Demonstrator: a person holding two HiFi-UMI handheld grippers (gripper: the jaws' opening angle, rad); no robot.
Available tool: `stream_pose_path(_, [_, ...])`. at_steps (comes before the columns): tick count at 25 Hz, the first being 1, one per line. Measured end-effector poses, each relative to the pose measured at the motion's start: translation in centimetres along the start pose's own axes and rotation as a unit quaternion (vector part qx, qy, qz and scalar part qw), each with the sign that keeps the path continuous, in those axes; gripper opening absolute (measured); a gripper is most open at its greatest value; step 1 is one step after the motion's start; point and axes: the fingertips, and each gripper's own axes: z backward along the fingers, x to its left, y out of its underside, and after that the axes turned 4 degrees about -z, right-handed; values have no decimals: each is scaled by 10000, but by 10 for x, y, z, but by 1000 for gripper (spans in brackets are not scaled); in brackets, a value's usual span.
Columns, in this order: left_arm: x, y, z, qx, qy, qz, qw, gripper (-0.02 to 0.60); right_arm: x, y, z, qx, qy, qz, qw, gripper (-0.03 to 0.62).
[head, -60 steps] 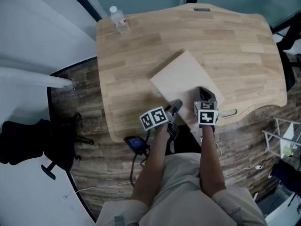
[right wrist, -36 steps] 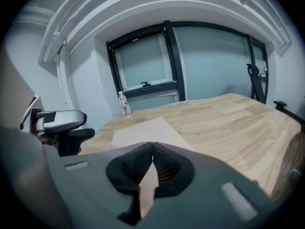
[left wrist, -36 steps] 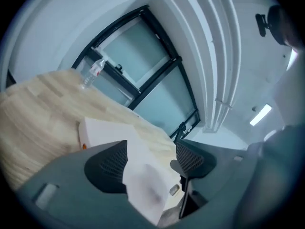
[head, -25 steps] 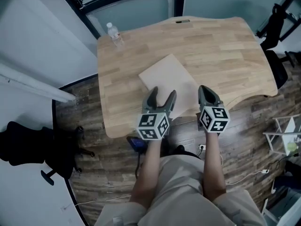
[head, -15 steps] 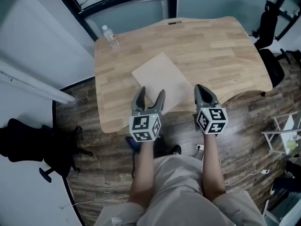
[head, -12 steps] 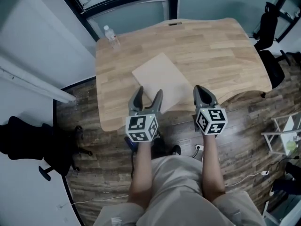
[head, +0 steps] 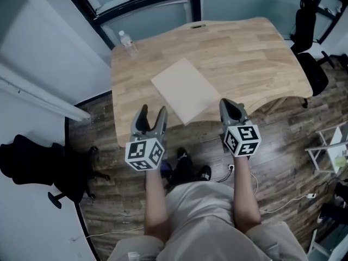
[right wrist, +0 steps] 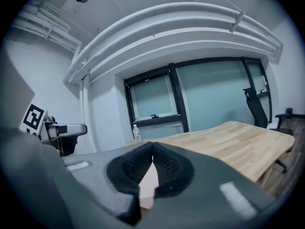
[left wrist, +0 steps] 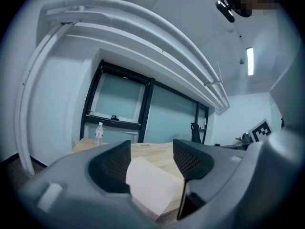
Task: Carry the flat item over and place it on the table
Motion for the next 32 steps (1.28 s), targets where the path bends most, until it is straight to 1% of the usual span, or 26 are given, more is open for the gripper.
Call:
stream_pose_path(3, [-5,1,11,-36,1,-43,10000,277,4,2,10,0,-46,31,10000,2])
stream_pose_path(7, [-14,-1,20,-181,2,20,9998,189,5,0,23,-75,-84,-6,9999,2])
stream_pose_path(11, [-23,-3,31,-209,57,-64,9997,143,9,2,35,-59,-122,86,9999,2])
stream_pose_path(15, [-28,0,42,-259,58,-36,9996,103,9,9,43,73,-141,342,9993,2])
stream_pose_path(17, [-27,3,48,-285,8,-2,9996,53,10,11,46,86,-174,355,9992,2])
stream_pose_path(19, [-25,5,52,-329,-70,108,9994,16,12,11,48,85,-223,331,9992,2])
stream_pose_path(21, [-24,6,55,-368,-109,220,9990,7,13,12,50,113,-276,362,9989,2])
stream_pose_path(23, [-26,7,57,-363,-120,238,9990,8,15,14,52,185,-335,458,9982,2])
stream_pose_path(26, [-30,10,59,-264,-76,104,9996,8,15,17,52,306,-382,644,9967,2])
stream_pose_path(32, [-37,18,55,-1,-64,-238,9997,8,12,19,50,283,-432,523,9973,2])
